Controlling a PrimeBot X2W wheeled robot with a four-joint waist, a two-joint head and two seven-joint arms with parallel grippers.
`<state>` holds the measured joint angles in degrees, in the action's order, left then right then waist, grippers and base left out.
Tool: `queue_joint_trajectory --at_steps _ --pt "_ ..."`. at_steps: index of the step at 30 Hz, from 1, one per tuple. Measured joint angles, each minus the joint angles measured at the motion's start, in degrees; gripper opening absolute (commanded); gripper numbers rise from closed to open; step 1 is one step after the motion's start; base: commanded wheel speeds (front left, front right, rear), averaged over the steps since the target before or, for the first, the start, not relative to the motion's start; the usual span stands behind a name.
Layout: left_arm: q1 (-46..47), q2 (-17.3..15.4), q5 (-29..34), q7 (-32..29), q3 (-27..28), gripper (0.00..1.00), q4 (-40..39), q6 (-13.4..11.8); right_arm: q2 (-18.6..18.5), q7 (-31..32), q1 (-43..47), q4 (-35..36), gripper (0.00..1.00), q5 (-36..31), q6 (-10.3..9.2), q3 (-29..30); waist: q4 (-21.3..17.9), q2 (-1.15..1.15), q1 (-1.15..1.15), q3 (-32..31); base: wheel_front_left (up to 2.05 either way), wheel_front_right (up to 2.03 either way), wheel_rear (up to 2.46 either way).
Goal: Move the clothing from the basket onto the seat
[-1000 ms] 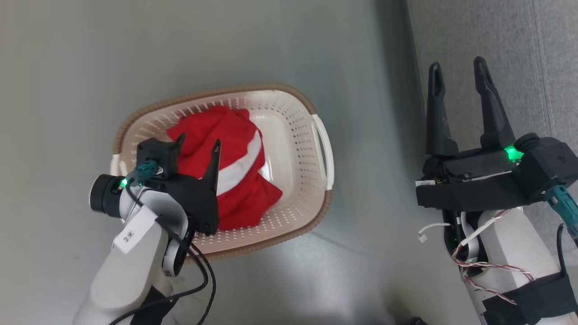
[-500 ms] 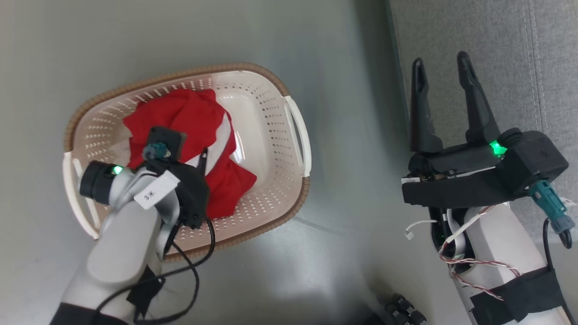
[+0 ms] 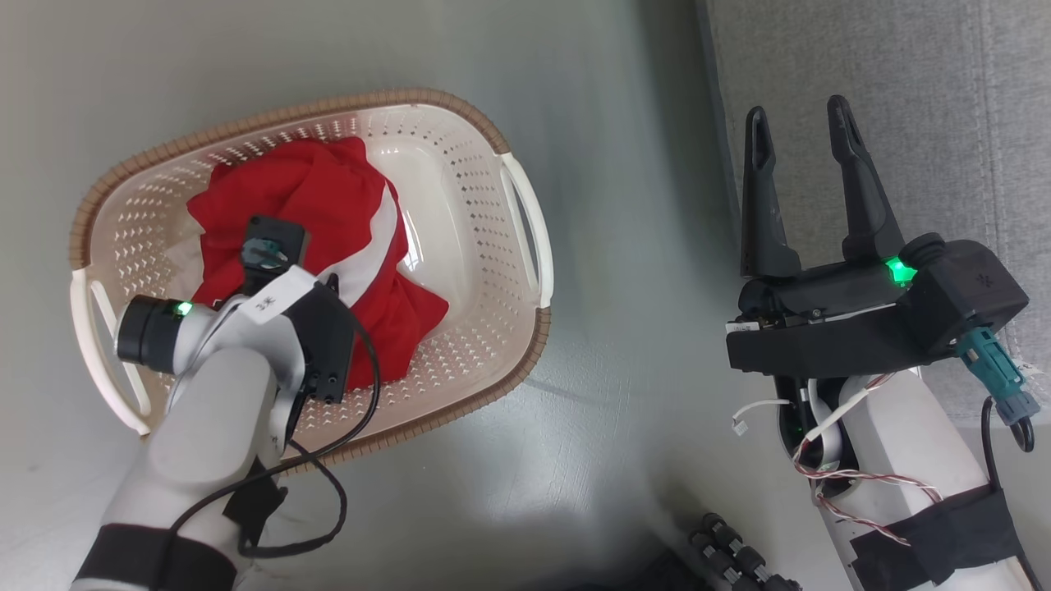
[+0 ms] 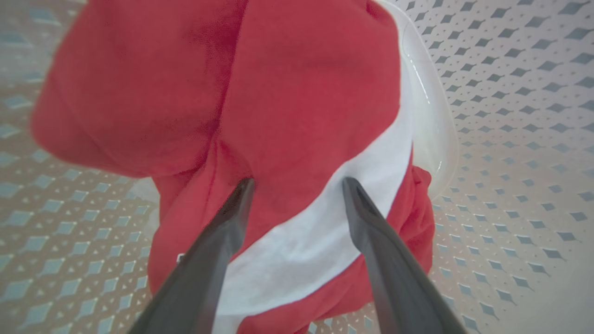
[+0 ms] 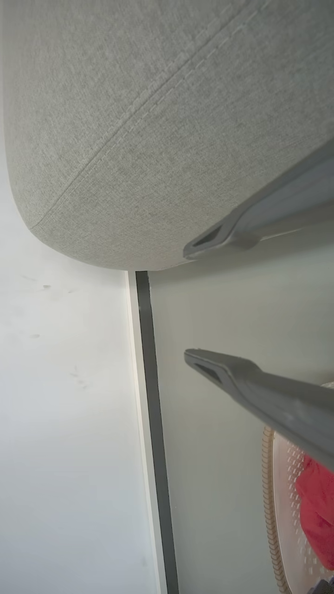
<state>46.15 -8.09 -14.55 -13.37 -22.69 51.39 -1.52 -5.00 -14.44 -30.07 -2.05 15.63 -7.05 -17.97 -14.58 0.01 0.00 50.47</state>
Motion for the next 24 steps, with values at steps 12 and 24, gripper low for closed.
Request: queue_joint_trajectory --at_steps 12,24 --pt "2.3 1.7 0.0 -1.7 -0.3 0.00 5.6 -0.1 0.3 -0.1 -1.3 -0.2 1.00 -0.1 0.00 -0.2 0.3 0.00 0.00 1.1 0.00 0.00 0.00" --pt "3.6 3.2 -0.3 0.4 -1.0 0.00 9.2 0.5 0.1 -0.3 -1.5 -1.9 1.00 -1.1 0.30 0.3 1.3 0.00 0.00 -0.7 0.00 0.00 0.00"
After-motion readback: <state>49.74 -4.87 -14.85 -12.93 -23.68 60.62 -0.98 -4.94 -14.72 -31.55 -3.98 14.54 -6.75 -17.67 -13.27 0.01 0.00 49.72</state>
